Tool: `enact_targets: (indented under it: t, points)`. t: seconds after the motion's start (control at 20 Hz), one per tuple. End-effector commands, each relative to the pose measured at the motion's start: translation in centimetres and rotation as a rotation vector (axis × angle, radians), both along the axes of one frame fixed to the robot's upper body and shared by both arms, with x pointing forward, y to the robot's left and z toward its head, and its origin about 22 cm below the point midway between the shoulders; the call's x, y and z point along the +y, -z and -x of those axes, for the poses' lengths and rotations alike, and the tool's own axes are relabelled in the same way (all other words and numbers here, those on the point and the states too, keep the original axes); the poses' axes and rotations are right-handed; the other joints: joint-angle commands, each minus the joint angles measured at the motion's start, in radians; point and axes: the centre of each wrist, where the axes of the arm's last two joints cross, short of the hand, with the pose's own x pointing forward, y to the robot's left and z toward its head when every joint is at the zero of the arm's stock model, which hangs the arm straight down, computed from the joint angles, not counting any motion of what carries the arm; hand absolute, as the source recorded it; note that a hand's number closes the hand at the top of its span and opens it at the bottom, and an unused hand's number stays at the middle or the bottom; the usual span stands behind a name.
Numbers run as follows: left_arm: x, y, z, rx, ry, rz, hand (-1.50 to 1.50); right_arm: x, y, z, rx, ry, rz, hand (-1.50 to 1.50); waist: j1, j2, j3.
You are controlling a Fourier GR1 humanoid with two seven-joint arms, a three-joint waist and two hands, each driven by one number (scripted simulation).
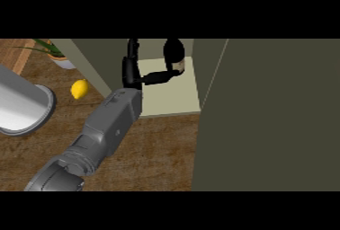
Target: Pick up the wine, place it into the cabinet and close the cabinet
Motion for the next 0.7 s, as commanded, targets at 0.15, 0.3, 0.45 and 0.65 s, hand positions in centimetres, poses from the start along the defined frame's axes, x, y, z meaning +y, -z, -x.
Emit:
enact_targets:
  t: [0.15, 0.3, 0.45, 0.65]
  points:
    - [1.6, 1.3, 0.5, 0.001, -0.006, 0.011, -1.50, -0.5, -0.5, 0.5, -0.011, -0.008, -0.023, -1.50, 0.008, 0.005, -0.004]
    - [2.2, 0.8, 0.1, -0.010, 0.013, 0.005, -1.50, -0.1, -0.9, 0.2, -0.030, -0.024, -0.026, -1.50, 0.010, 0.006, -0.005]
    - [1.2, 1.2, 0.5, -0.032, 0.059, 0.042, -1.50, -0.4, 0.1, -0.1, -0.008, -0.015, -0.015, -1.50, 0.013, 0.004, -0.004]
    - [0.6, 2.5, 1.4, -0.035, 0.085, 0.027, -1.50, 0.0, -0.3, 0.9, -0.001, -0.016, -0.011, -1.50, 0.016, -0.003, -0.004]
